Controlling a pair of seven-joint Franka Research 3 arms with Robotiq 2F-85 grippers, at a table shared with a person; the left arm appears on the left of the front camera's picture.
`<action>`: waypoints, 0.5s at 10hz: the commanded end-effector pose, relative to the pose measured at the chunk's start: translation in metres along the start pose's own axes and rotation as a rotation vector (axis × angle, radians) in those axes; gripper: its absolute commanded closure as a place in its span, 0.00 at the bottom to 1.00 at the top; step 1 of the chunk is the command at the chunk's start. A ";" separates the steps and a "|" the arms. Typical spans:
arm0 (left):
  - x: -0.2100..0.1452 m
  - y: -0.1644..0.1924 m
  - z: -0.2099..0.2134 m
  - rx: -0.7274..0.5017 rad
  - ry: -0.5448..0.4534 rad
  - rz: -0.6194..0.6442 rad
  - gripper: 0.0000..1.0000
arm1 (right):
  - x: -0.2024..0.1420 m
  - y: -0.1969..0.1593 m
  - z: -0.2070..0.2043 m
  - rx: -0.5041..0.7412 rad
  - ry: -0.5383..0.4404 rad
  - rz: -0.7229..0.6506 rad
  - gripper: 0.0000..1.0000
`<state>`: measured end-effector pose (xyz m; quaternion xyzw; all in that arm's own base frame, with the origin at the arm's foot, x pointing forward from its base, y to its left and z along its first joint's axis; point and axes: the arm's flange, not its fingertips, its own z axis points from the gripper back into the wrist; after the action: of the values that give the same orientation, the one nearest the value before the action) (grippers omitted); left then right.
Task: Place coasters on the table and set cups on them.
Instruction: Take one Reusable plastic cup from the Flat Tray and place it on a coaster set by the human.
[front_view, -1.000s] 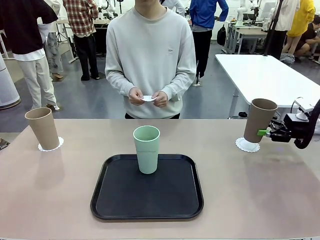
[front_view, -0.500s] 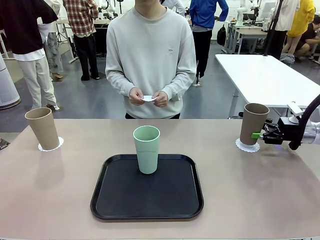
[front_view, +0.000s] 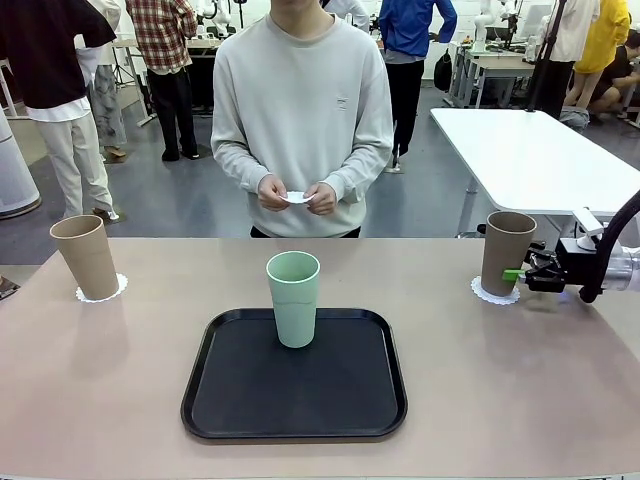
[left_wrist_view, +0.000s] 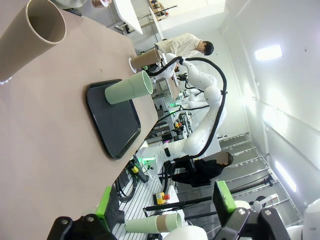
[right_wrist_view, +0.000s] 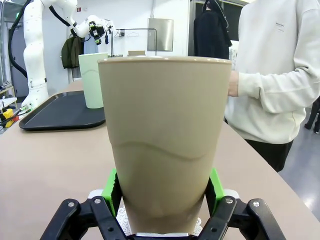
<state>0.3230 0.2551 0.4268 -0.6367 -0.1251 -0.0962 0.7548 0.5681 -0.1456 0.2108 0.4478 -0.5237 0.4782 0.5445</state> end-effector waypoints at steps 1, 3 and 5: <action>-0.001 -0.002 0.001 -0.006 -0.003 -0.006 0.00 | 0.000 -0.007 0.000 -0.013 -0.019 -0.011 0.18; -0.001 -0.002 0.001 -0.006 -0.003 -0.006 0.00 | -0.001 -0.007 0.001 -0.013 -0.011 -0.009 0.18; -0.001 -0.002 0.001 -0.006 -0.003 -0.006 0.00 | -0.003 -0.007 0.003 -0.016 -0.008 -0.008 0.18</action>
<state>0.3230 0.2552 0.4268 -0.6367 -0.1251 -0.0962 0.7548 0.5672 -0.1475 0.2092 0.4479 -0.5239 0.4764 0.5459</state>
